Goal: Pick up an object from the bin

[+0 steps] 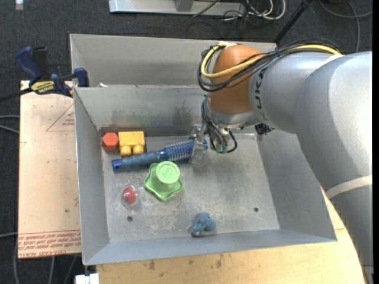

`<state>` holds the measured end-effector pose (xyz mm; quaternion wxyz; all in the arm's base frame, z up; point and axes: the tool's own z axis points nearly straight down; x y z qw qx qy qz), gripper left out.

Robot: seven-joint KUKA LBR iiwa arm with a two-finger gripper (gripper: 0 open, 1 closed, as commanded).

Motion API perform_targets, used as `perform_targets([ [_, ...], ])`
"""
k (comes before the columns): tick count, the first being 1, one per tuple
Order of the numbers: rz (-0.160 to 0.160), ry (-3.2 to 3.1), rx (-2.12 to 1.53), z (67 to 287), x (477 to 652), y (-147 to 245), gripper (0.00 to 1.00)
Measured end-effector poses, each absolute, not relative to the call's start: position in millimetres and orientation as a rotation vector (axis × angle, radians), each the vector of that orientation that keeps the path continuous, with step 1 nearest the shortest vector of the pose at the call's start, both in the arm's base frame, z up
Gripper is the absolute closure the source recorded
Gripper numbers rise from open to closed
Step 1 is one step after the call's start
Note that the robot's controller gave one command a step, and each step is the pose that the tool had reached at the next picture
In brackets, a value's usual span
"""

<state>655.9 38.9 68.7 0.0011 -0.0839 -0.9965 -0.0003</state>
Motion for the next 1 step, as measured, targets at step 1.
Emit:
perform_targets([
  [1, 0.0, -3.152, 0.01, 236.3, 652.1, 31.8, 1.0],
])
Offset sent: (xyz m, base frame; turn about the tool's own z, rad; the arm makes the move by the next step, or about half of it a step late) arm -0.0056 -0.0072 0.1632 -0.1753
